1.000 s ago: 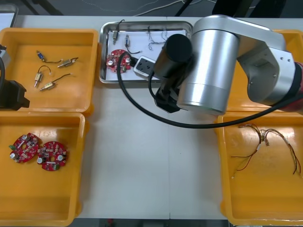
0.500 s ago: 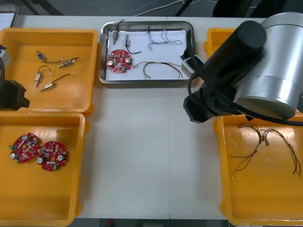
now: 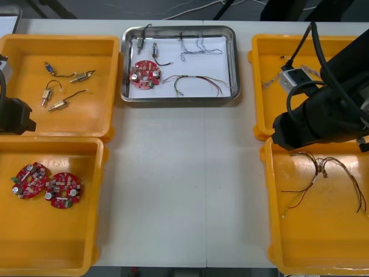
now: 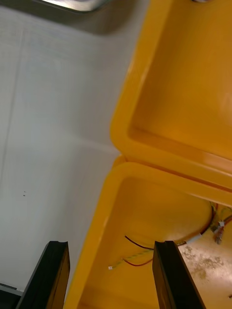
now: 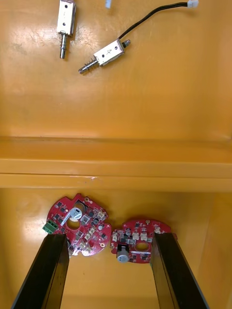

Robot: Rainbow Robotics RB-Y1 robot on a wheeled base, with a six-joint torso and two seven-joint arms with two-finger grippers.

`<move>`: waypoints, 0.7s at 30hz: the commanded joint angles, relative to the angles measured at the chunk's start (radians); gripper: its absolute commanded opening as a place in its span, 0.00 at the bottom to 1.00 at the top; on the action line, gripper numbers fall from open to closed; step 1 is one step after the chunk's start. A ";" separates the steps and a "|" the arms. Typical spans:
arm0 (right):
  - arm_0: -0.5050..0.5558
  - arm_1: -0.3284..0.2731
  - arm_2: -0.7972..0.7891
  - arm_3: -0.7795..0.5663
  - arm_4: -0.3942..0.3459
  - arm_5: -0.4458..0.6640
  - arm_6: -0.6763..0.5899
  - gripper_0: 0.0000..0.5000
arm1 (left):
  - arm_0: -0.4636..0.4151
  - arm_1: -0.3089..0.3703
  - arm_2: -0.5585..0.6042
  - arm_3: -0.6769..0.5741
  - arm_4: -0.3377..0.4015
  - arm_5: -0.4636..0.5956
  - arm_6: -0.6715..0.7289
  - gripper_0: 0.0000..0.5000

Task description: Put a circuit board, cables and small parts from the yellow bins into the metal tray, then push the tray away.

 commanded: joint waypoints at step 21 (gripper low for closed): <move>0.346 0.047 -0.453 -0.050 -0.009 0.154 -0.014 1.00 | 0.016 0.015 0.033 -0.023 -0.009 0.006 0.101 1.00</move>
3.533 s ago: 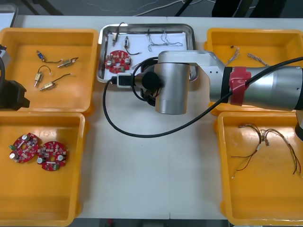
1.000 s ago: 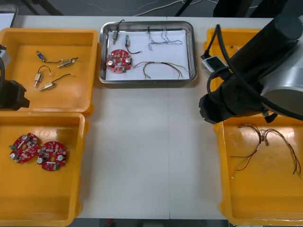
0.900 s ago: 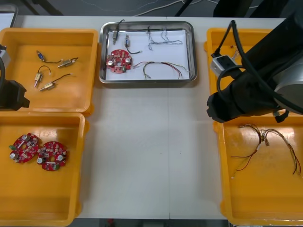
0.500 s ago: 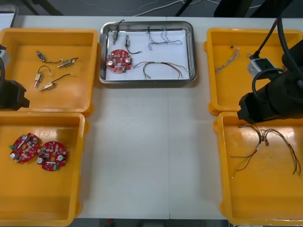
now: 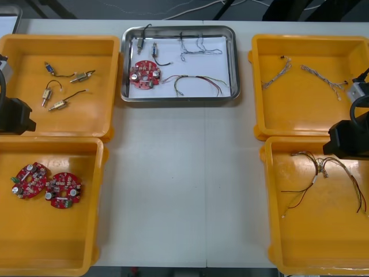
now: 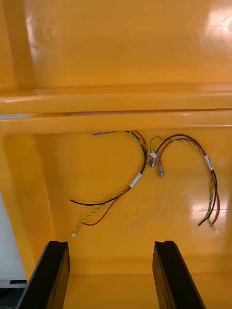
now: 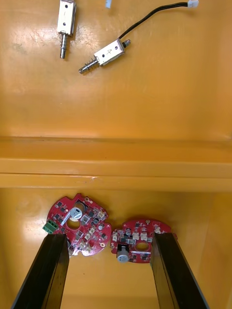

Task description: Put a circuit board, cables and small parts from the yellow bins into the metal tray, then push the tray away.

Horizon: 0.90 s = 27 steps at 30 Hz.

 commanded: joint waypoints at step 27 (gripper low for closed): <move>0.195 0.069 -0.209 -0.074 0.016 -0.033 0.092 1.00 | 0.016 0.015 0.033 -0.023 -0.009 0.006 0.101 1.00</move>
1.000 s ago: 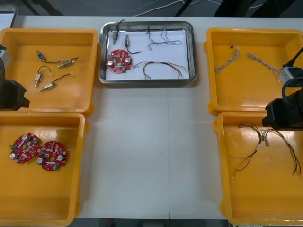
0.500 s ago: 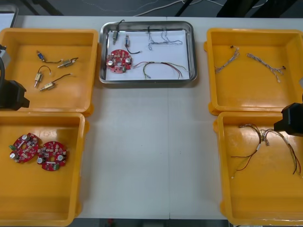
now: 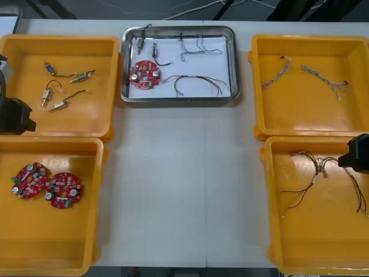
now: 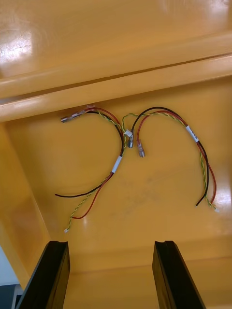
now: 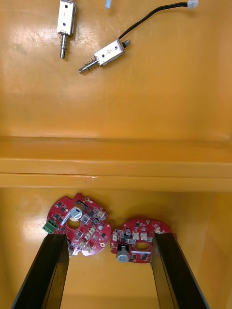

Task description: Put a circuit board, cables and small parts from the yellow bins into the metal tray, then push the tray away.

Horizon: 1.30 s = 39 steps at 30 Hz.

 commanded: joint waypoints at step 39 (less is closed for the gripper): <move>0.038 0.030 -0.080 -0.036 0.007 -0.018 0.191 1.00 | 0.016 0.015 0.033 -0.023 -0.009 0.006 0.101 1.00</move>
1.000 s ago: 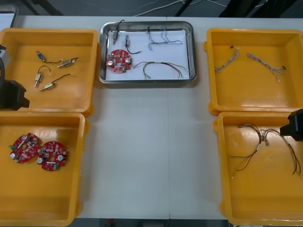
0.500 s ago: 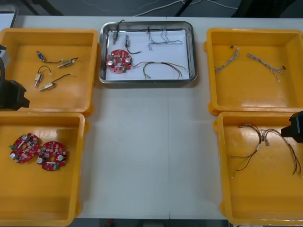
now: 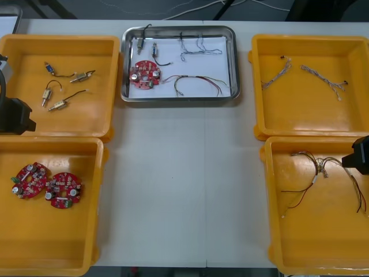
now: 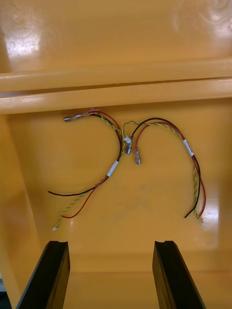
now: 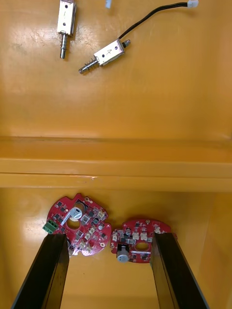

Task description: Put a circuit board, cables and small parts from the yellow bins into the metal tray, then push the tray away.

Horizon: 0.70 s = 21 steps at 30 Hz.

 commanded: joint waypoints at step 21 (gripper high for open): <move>0.015 0.012 -0.035 -0.028 0.004 -0.008 0.034 1.00 | 0.016 0.015 0.033 -0.023 -0.009 0.006 0.101 1.00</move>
